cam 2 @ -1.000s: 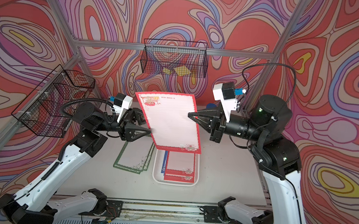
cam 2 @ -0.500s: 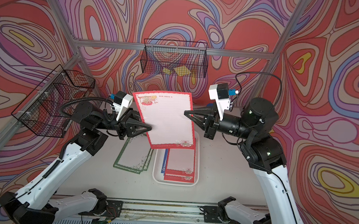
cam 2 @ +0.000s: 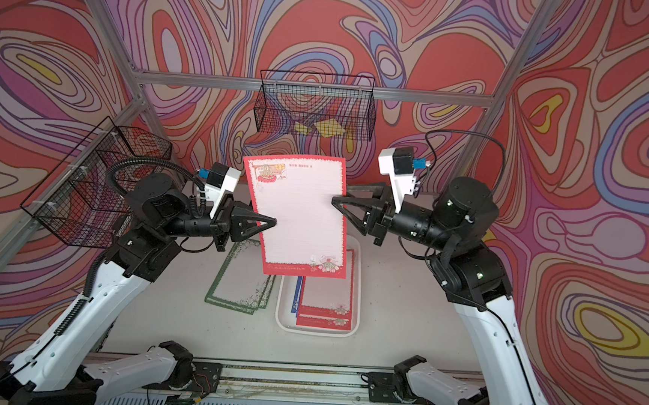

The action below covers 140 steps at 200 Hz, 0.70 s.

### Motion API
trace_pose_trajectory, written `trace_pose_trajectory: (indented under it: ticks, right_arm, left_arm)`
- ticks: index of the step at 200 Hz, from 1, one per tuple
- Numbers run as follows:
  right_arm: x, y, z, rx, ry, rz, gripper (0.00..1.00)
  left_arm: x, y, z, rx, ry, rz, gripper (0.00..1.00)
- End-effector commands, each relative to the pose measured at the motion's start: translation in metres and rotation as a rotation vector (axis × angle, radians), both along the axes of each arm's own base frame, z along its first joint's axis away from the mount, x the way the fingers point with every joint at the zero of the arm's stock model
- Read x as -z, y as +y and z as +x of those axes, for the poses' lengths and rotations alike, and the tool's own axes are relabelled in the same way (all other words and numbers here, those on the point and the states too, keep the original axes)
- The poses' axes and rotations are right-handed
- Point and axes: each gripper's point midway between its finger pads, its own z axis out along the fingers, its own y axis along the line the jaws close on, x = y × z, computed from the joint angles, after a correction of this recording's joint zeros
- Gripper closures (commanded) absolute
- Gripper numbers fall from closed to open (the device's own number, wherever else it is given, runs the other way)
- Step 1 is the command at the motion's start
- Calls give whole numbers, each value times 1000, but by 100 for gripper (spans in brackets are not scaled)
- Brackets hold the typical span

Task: Take out the stationery paper from the storage box
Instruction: Place the stationery paper at the center of the board.

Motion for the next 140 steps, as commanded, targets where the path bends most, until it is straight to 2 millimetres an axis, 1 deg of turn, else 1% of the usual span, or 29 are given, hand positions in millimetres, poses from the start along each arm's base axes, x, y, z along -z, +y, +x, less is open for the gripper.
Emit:
trace_pose_trajectory:
  ticks: [1,10,31,64,83,94,117,140]
  right_arm:
    - [3,-11,18,126,36,-19,26]
    - [5,-14,23,163,51,-27,24]
    - [12,-19,34,230,75,-47,22]
    - [23,-23,50,292,114,-94,22]
    - [29,-23,58,314,132,-120,22]
    - [32,-23,63,324,139,-133,22]
    - [36,-23,71,344,154,-148,22]
    - [41,-24,77,366,171,-157,22]
  left_arm:
    - [44,17,5,-126,58,229,100]
    - [56,25,8,-167,85,312,100]
    - [88,44,13,-230,184,499,100]
    - [128,73,21,-335,300,688,100]
    - [143,88,29,-391,361,716,100]
    - [151,97,37,-425,416,707,100]
    - [181,118,58,-497,557,724,100]
    - [211,125,73,-486,663,736,100]
